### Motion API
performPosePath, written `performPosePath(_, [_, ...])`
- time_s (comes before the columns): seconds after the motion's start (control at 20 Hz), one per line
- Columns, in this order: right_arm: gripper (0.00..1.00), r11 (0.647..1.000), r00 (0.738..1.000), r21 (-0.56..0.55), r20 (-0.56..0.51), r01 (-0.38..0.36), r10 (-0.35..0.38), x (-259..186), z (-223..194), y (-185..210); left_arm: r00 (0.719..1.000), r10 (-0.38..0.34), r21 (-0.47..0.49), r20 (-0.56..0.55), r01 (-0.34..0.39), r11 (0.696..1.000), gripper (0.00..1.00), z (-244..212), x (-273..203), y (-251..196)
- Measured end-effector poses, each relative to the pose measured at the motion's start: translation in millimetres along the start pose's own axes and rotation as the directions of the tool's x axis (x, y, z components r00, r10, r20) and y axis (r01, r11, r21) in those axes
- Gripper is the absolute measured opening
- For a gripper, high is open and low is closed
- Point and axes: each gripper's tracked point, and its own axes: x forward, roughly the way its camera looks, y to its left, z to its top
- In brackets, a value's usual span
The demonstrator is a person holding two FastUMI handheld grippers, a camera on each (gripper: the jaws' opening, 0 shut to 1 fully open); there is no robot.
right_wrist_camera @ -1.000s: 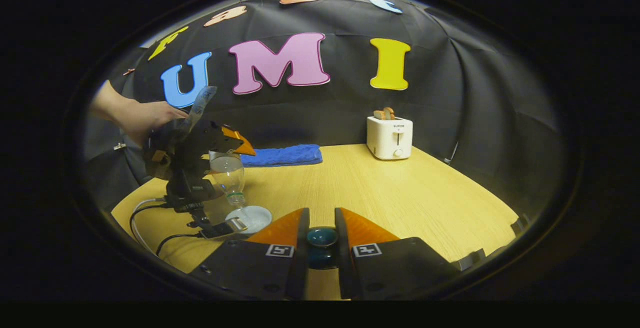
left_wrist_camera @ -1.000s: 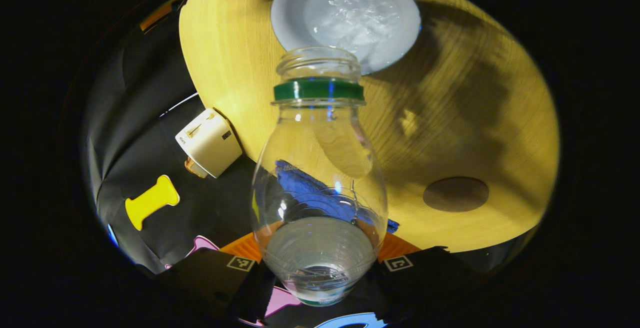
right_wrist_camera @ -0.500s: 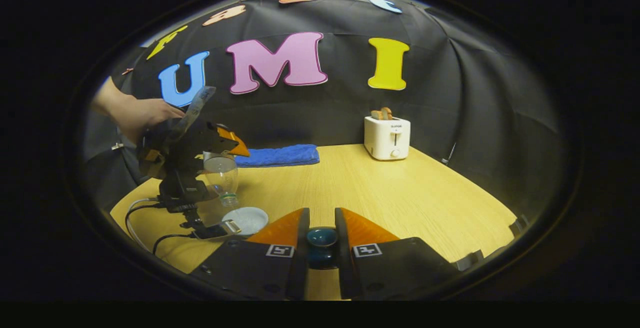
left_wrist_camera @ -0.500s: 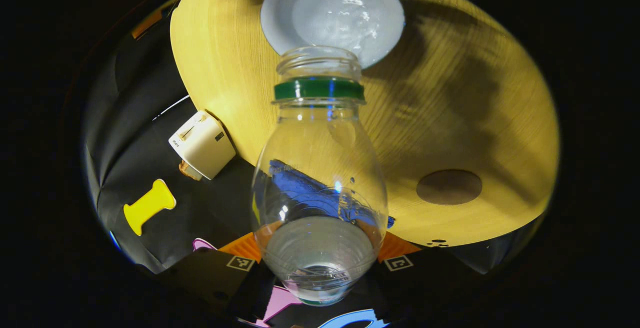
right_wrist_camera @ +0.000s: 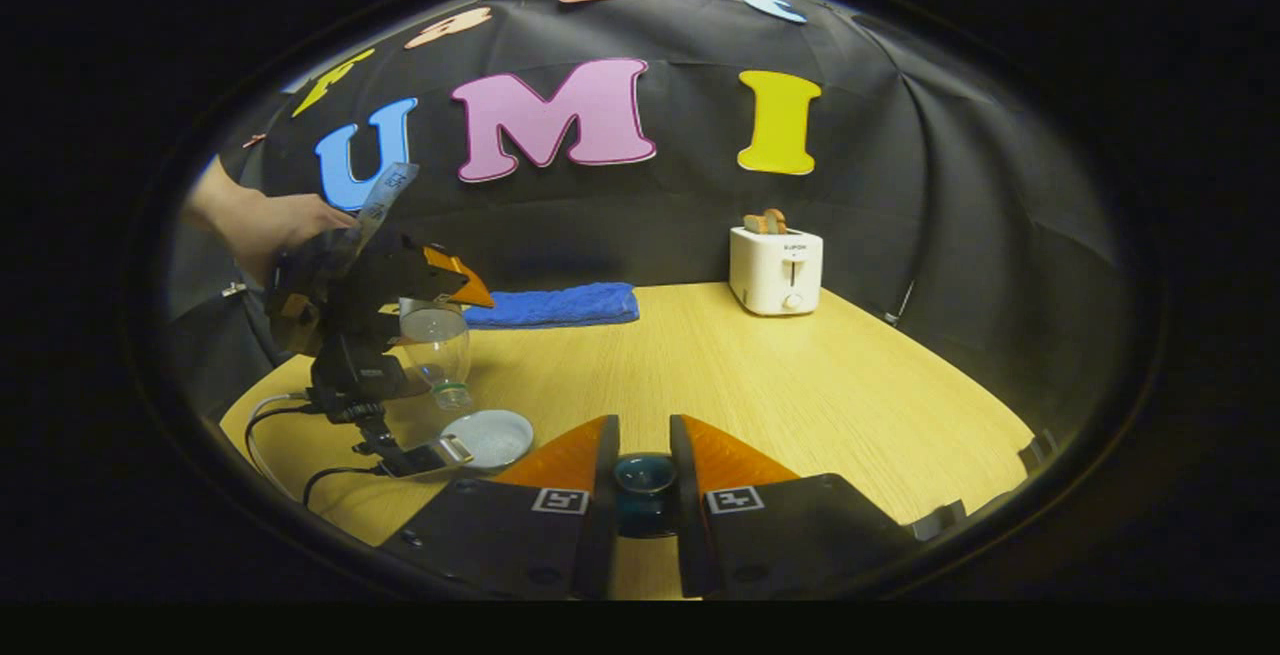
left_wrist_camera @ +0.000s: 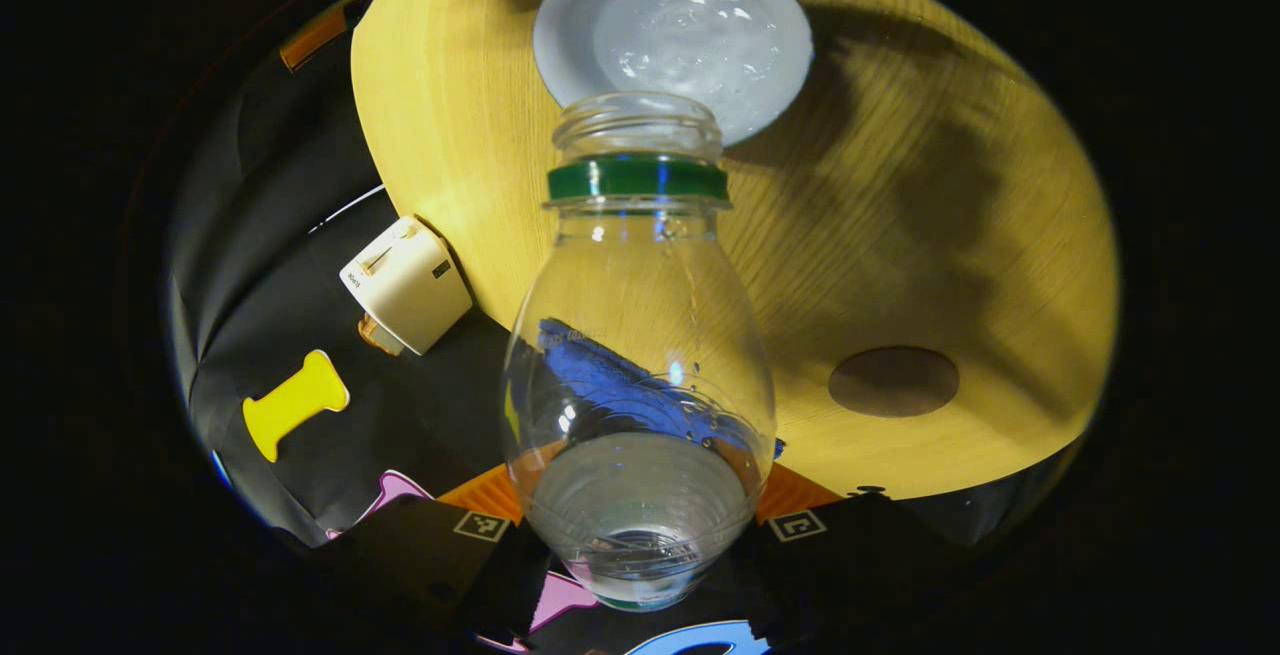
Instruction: Open the teacup lid with one hand, grasp the water bottle and pour water into the teacup with the other hand; after pouring, place the water bottle on the coaster and then close the teacup lid.
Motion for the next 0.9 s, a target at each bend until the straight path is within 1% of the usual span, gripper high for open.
performPosePath(0.15, [0.28, 1.0, 1.0, -0.009, 0.0, -0.004, 0.004, 0.4, 2.7, -0.1, 1.0, -0.006, -0.13, 0.014, 0.007, 0.991, 0.78, -1.9, -6.4, -5.4])
performPosePath(0.25, [0.28, 1.0, 1.0, -0.018, -0.011, -0.008, 0.008, 1.7, 4.8, -0.3, 0.999, 0.008, -0.249, 0.039, 0.001, 0.968, 0.78, -1.5, -18.4, -10.4])
performPosePath(0.3, [0.28, 1.0, 1.0, -0.021, -0.012, -0.013, 0.013, 2.6, 7.8, 0.8, 0.998, 0.014, -0.33, 0.053, 0.004, 0.944, 0.78, -1.3, -25.2, -17.2])
performPosePath(0.35, [0.28, 1.0, 1.0, -0.025, -0.011, -0.015, 0.015, 3.1, 11.2, 0.4, 0.997, 0.022, -0.419, 0.08, 0.013, 0.908, 0.78, 1.2, -34.3, -24.0])
performPosePath(0.4, [0.28, 0.999, 1.0, -0.031, -0.009, -0.017, 0.017, 4.0, 16.3, 1.0, 0.993, 0.031, -0.514, 0.113, 0.032, 0.857, 0.78, 5.0, -41.1, -27.6])
performPosePath(0.45, [0.28, 0.999, 1.0, -0.036, -0.005, -0.019, 0.019, 3.8, 20.9, 1.4, 0.993, 0.034, -0.618, 0.114, 0.044, 0.785, 0.77, -1.3, -51.6, -31.4])
performPosePath(0.5, [0.28, 0.999, 1.0, -0.04, -0.001, -0.023, 0.023, 4.2, 27.0, 3.0, 0.993, 0.042, -0.72, 0.112, 0.051, 0.692, 0.77, -5.7, -59.7, -33.1])
performPosePath(0.55, [0.28, 0.999, 1.0, -0.045, -0.001, -0.028, 0.028, 5.3, 32.3, 5.1, 0.993, 0.052, -0.806, 0.102, 0.051, 0.589, 0.77, -12.6, -66.3, -32.7])
performPosePath(0.6, [0.28, 0.998, 0.999, -0.049, 0.001, -0.036, 0.036, 6.0, 37.3, 8.9, 0.994, 0.064, -0.877, 0.09, 0.049, 0.477, 0.78, -22.1, -68.3, -30.4])
performPosePath(0.65, [0.28, 0.997, 0.999, -0.057, 0.004, -0.044, 0.045, 7.2, 41.7, 13.1, 0.994, 0.078, -0.932, 0.081, 0.048, 0.359, 0.77, -30.9, -70.0, -26.3])
performPosePath(0.7, [0.28, 0.996, 0.998, -0.063, 0.005, -0.055, 0.056, 9.0, 45.4, 18.7, 0.99, 0.11, -0.966, 0.092, 0.062, 0.252, 0.77, -37.4, -67.9, -21.0])
performPosePath(0.75, [0.28, 0.996, 0.998, -0.066, 0.008, -0.065, 0.066, 10.3, 48.4, 24.5, 0.988, 0.138, -0.99, 0.063, 0.045, 0.135, 0.78, -49.1, -67.9, -16.8])
performPosePath(0.8, [0.28, 0.995, 0.997, -0.068, 0.011, -0.073, 0.074, 12.6, 50.9, 29.5, 0.987, 0.159, -0.999, 0.039, 0.039, 0.006, 0.77, -57.0, -68.6, -19.1])
performPosePath(0.85, [0.28, 0.994, 0.997, -0.069, 0.013, -0.079, 0.08, 14.6, 52.6, 34.5, 0.983, 0.18, -0.992, 0.025, 0.046, -0.117, 0.78, -62.2, -69.6, -23.0])
performPosePath(0.9, [0.28, 0.994, 0.996, -0.068, 0.017, -0.085, 0.086, 16.6, 54.7, 39.6, 0.979, 0.202, -0.969, 0.021, 0.07, -0.236, 0.77, -65.6, -60.7, -20.2])
